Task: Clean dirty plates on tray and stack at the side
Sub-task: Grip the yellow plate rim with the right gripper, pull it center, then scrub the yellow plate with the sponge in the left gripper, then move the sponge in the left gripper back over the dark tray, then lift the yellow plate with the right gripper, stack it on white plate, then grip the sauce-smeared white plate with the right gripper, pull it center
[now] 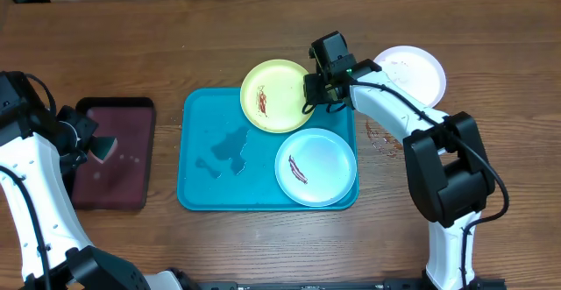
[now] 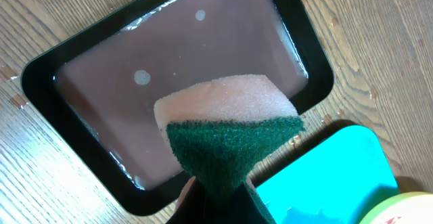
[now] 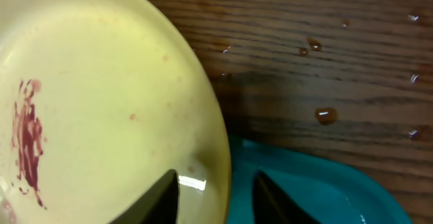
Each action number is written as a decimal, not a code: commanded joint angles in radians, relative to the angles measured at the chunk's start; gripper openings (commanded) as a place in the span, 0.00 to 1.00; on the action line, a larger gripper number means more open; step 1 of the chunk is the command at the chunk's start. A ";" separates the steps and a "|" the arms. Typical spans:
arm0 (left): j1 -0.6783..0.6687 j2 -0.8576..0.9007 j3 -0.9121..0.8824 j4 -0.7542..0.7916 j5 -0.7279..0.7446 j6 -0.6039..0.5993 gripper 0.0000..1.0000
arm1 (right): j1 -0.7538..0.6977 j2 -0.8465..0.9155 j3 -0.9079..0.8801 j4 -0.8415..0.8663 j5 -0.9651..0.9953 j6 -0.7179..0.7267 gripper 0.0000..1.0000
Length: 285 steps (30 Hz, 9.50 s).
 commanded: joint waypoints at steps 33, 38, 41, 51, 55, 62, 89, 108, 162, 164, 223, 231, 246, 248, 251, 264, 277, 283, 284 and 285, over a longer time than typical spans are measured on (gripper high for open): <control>-0.179 0.003 0.000 0.042 0.335 0.230 0.04 | 0.195 0.024 0.010 -0.046 -0.130 0.164 0.04; -0.340 0.036 0.000 0.065 0.262 0.190 0.04 | 0.195 0.024 0.009 -0.057 -0.108 0.267 0.04; -0.393 0.077 0.000 0.066 0.212 0.129 0.04 | 0.195 0.024 0.009 -0.080 -0.070 0.300 0.04; -0.574 0.316 0.000 0.200 0.314 0.125 0.04 | 0.196 0.025 0.000 -0.098 -0.068 0.320 0.04; -0.639 0.398 0.000 0.283 0.356 0.162 0.04 | 0.196 0.025 0.000 -0.097 -0.067 0.320 0.04; -0.706 0.492 0.000 0.330 0.314 0.158 0.04 | 0.196 0.025 0.000 -0.095 -0.048 0.320 0.04; -0.703 0.521 0.360 -0.053 -0.303 0.071 0.04 | 0.195 0.025 0.000 -0.103 -0.048 0.319 0.04; -0.749 0.518 0.049 0.105 0.233 0.174 0.04 | 0.195 0.025 0.000 -0.090 -0.048 0.319 0.04; 0.025 0.428 0.359 -0.206 0.127 0.087 0.04 | 0.521 -0.253 0.070 0.416 1.038 -1.059 0.04; 0.025 0.428 0.359 -0.205 0.127 0.087 0.04 | 0.532 -0.253 0.070 0.432 1.049 -1.084 0.04; 0.007 0.428 0.329 -0.175 0.119 0.087 0.04 | -0.642 -0.317 -0.259 0.064 0.039 0.210 0.10; 0.003 0.428 0.329 -0.175 0.119 0.087 0.04 | -0.607 -0.317 -0.261 0.079 -0.389 0.032 0.76; -0.031 0.428 0.329 -0.175 0.119 0.088 0.04 | -0.153 -0.315 -0.275 -0.174 -0.167 -0.505 0.63; -0.036 0.428 0.329 -0.175 0.119 0.088 0.04 | -0.097 -0.314 -0.275 -0.212 -0.097 -0.505 0.63; -0.042 0.428 0.329 -0.173 0.119 0.088 0.04 | -0.037 -0.313 -0.275 -0.261 -0.049 -0.505 0.63; -0.042 0.428 0.329 -0.167 0.119 0.091 0.04 | -0.016 -0.247 -0.275 -0.238 -0.085 -0.558 0.50; -0.042 0.428 0.329 -0.168 0.119 0.091 0.04 | -0.014 -0.166 -0.275 -0.317 -0.103 -0.548 0.45; -0.042 0.428 0.329 -0.172 0.122 0.091 0.04 | -0.013 -0.164 -0.275 -0.300 -0.143 -0.505 0.19; -0.043 0.428 0.329 -0.175 0.127 0.096 0.04 | -0.011 -0.164 -0.275 -0.295 -0.154 -0.489 0.14; -0.046 0.428 0.329 -0.175 0.148 0.123 0.04 | -0.008 -0.164 -0.275 -0.286 -0.163 -0.468 0.10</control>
